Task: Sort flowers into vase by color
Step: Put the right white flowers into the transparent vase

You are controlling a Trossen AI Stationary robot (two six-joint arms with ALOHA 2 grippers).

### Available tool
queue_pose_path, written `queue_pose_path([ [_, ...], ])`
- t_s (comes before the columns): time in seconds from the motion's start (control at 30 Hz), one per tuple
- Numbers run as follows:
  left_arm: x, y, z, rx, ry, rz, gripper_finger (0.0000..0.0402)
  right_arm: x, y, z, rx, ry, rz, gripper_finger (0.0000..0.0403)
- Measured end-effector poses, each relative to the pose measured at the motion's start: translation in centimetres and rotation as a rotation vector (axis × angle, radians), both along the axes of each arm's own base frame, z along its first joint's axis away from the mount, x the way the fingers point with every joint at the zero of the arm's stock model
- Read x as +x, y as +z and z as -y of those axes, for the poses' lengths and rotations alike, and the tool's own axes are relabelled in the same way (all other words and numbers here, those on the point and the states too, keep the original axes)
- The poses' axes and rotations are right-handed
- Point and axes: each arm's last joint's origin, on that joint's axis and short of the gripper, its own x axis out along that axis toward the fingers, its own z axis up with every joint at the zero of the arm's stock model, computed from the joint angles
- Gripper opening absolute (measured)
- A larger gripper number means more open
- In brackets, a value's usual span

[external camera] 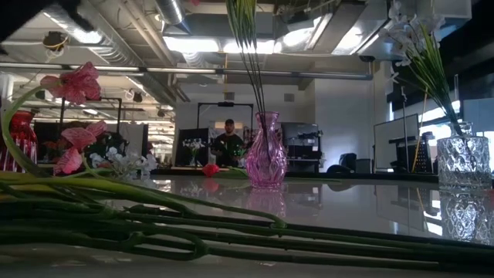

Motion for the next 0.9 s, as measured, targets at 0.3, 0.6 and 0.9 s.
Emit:
queue_pose_path([
  [0.3, 5.8, 8.9, 0.1, 0.152, 0.079, -0.122, 0.0141, 4.6, 2.1, 1.2, -0.113, 0.034, 0.035, 0.0005],
  [0.6, 15.1, 14.0, -0.2, 0.198, 0.129, -0.252, 0.0141, 4.9, 2.9, 1.2, -0.184, 0.04, 0.094, 0.0005],
  [0.9, 23.4, 15.3, -0.4, 0.102, 0.108, -0.322, 0.0141, 7.7, 3.2, 2.0, -0.184, 0.053, 0.079, 0.0005],
])
